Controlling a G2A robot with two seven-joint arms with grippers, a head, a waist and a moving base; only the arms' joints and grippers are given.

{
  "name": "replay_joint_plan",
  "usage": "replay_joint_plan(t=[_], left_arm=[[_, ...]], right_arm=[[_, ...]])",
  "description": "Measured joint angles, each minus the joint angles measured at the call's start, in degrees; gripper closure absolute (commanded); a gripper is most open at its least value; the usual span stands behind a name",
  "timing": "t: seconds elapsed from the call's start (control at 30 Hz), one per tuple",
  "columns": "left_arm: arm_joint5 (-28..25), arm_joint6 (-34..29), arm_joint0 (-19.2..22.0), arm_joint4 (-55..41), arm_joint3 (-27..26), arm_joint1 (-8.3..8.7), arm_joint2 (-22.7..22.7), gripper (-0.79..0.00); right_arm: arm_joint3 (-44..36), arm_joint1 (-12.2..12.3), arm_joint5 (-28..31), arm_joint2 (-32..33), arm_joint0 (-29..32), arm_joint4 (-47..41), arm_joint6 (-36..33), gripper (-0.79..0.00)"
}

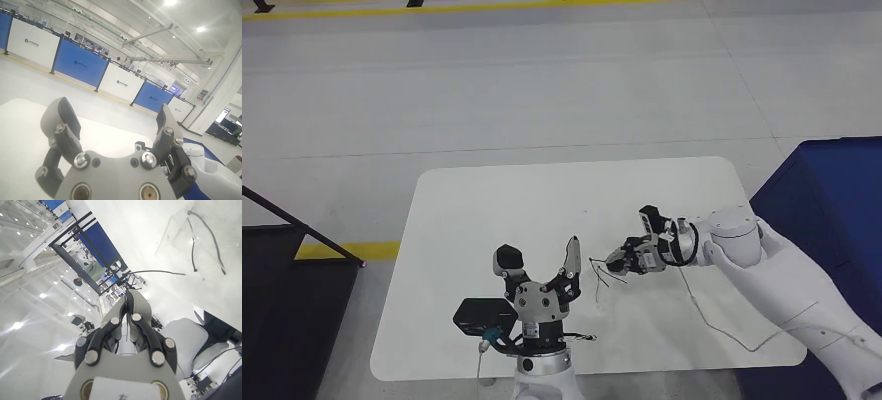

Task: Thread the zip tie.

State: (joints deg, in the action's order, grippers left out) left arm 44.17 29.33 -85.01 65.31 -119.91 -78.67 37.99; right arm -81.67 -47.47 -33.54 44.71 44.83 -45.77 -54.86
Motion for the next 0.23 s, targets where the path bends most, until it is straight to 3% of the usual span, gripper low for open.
replay_joint_plan(t=[0.23], left_arm=[[0.00,0.00,0.00,0.00,0.00,0.00,0.00,-0.785]], right_arm=[[3.74,-0.51,2.71,1.74,-1.41,-2.59,-3.80,-0.785]])
